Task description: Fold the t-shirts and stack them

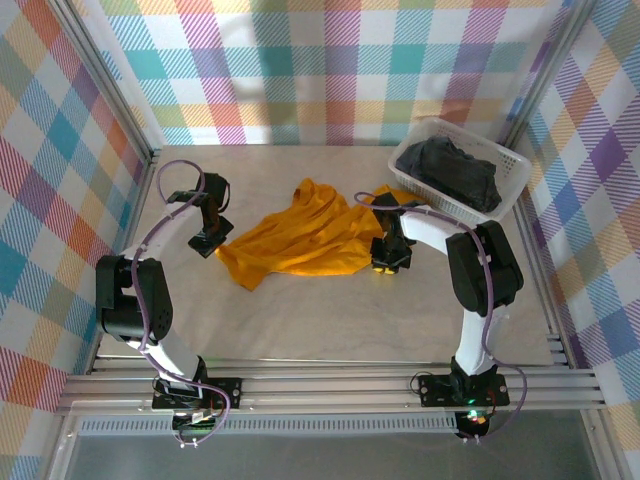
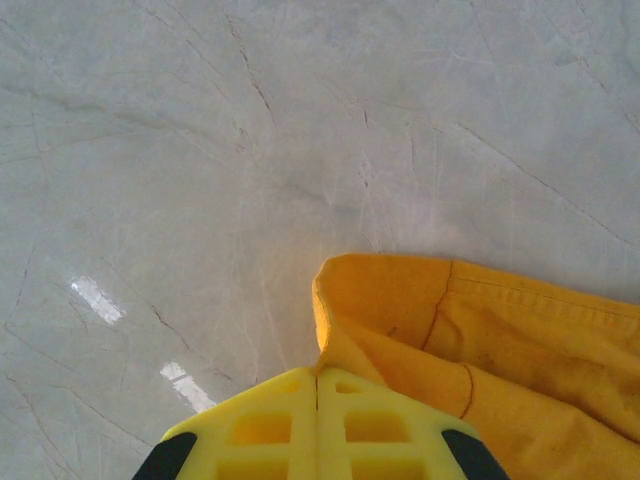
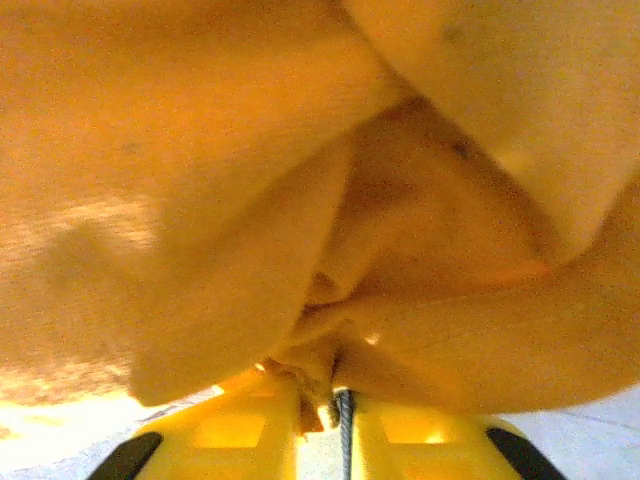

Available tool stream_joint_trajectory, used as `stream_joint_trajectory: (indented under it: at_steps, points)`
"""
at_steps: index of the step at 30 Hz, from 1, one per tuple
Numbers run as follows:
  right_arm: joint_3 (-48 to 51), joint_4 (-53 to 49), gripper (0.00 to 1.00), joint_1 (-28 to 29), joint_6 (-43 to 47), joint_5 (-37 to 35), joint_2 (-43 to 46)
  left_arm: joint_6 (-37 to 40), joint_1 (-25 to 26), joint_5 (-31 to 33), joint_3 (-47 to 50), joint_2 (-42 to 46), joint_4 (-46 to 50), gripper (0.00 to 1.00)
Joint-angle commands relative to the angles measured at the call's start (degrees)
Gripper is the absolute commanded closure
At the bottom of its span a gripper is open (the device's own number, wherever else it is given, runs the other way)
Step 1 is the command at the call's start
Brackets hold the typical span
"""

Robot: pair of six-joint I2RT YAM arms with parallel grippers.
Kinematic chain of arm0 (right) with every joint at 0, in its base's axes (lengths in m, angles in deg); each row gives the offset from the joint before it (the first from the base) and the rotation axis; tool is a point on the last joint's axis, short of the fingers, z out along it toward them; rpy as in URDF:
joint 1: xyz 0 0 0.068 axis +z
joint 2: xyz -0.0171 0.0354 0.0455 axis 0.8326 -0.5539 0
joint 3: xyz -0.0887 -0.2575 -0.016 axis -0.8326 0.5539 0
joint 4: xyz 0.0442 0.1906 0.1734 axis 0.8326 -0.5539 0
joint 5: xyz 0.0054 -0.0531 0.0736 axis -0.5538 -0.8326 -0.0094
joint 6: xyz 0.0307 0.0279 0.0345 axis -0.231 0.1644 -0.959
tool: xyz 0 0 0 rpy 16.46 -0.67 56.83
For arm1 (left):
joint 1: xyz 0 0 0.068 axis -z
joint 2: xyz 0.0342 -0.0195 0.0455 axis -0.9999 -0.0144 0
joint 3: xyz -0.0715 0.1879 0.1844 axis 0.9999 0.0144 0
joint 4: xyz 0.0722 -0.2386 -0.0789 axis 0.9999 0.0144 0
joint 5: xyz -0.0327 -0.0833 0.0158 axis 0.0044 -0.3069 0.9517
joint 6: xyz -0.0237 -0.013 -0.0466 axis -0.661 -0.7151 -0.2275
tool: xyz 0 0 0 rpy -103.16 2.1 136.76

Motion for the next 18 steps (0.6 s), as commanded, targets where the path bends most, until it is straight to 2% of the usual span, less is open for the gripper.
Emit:
stream_joint_trajectory:
  at_steps: [1, 3, 5, 13, 18]
  points:
    - [0.47, -3.98, 0.91, 0.19, 1.56, -4.45, 0.36, -0.58, 0.50, -0.10, -1.53, -0.38, 0.00, 1.00]
    - [1.56, -5.46, 0.98, -0.47, 2.53, -6.25, 2.63, -0.54, 0.51, 0.08, -1.78, -0.38, 0.21, 1.00]
    - [3.30, -6.65, 1.00, -1.74, 3.95, -6.89, 5.17, -0.50, 0.51, 0.28, -1.84, -0.22, 0.37, 1.00]
    - [10.59, -10.31, 1.00, -9.69, 8.35, -4.81, 17.23, -0.61, 0.51, 0.53, -1.56, 0.20, 0.57, 1.00]
    - [11.99, -12.39, 1.00, -12.99, 7.75, -3.21, 21.11, -0.69, 0.60, 0.54, -1.36, 0.43, 0.49, 1.00]
